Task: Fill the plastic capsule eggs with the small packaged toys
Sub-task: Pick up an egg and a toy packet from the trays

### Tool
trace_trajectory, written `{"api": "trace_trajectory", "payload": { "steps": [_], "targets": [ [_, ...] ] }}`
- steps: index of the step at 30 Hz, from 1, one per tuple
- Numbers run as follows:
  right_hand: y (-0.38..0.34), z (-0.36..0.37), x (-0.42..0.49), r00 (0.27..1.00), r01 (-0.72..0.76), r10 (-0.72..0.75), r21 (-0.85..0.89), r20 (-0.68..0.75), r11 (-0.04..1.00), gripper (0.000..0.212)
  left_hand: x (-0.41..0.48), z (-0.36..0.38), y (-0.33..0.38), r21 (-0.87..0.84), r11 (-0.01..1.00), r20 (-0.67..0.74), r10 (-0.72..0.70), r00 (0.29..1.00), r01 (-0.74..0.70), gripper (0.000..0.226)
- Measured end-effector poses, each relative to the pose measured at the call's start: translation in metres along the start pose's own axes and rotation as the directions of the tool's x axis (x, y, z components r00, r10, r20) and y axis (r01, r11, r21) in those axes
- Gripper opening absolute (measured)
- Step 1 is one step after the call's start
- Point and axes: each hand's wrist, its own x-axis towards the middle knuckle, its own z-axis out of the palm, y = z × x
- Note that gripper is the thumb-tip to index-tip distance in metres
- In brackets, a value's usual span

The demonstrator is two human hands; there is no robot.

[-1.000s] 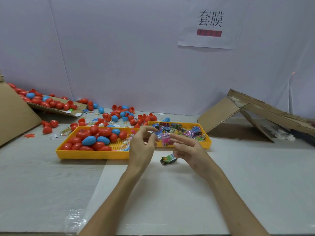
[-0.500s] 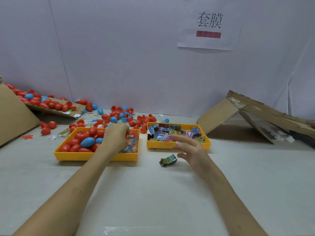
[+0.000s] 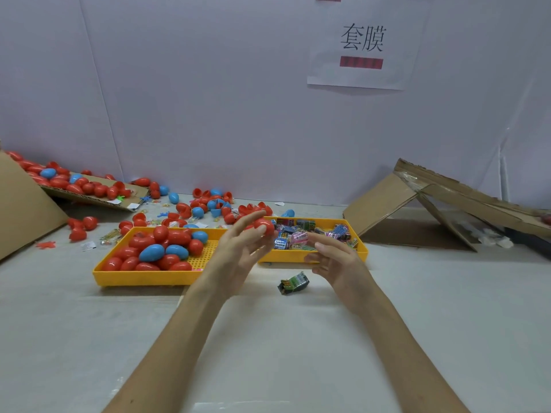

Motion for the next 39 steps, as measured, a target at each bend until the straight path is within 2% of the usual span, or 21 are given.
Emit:
{"api": "trace_trajectory", "payload": {
  "steps": [4, 8, 11, 13, 16, 20, 27, 30, 34, 39],
  "targets": [
    [-0.002, -0.002, 0.001, 1.0, 0.004, -0.004, 0.029, -0.002, 1.0, 0.033, -0.004, 0.003, -0.011, 0.207, 0.976, -0.031, 0.079, 0.996, -0.071, 0.037],
    [-0.001, -0.002, 0.001, 1.0, 0.002, -0.002, 0.015, 0.012, 1.0, 0.032, -0.008, 0.004, -0.016, 0.262, 0.956, -0.078, 0.158, 0.984, -0.132, 0.031],
    [-0.001, -0.002, 0.0, 1.0, 0.001, -0.002, 0.023, 0.015, 1.0, 0.033, -0.011, 0.007, -0.018, 0.227, 0.963, -0.065, 0.162, 0.985, -0.143, 0.023],
    [-0.001, -0.001, 0.0, 1.0, 0.001, -0.001, 0.022, 0.015, 1.0, 0.033, -0.013, 0.009, -0.02, 0.213, 0.964, -0.041, 0.171, 0.984, -0.159, 0.026],
    [-0.001, -0.001, 0.0, 1.0, -0.003, 0.003, 0.013, 0.022, 1.0, 0.032, -0.013, 0.009, -0.022, 0.246, 0.954, -0.062, 0.193, 0.979, -0.173, 0.018],
    [-0.001, -0.001, 0.0, 0.999, -0.004, 0.003, 0.017, 0.032, 1.0, 0.032, -0.012, 0.008, -0.024, 0.315, 0.934, -0.084, 0.202, 0.976, -0.166, 0.034],
    [-0.001, -0.002, 0.001, 0.999, -0.003, 0.002, 0.029, 0.032, 1.0, 0.032, -0.014, 0.008, -0.022, 0.373, 0.907, -0.038, 0.227, 0.973, -0.197, 0.029],
    [-0.001, -0.002, 0.001, 0.999, -0.006, 0.005, 0.028, 0.031, 1.0, 0.032, -0.014, 0.008, -0.023, 0.388, 0.9, -0.049, 0.237, 0.97, -0.2, 0.032],
    [-0.001, -0.001, 0.001, 1.0, -0.011, 0.01, 0.011, 0.026, 1.0, 0.032, -0.014, 0.009, -0.023, 0.401, 0.884, -0.075, 0.291, 0.954, -0.238, 0.023],
    [0.0, 0.0, 0.001, 0.999, -0.01, 0.009, 0.002, 0.039, 1.0, 0.032, -0.013, 0.008, -0.025, 0.432, 0.87, -0.076, 0.299, 0.951, -0.239, 0.038]
  ]
}}
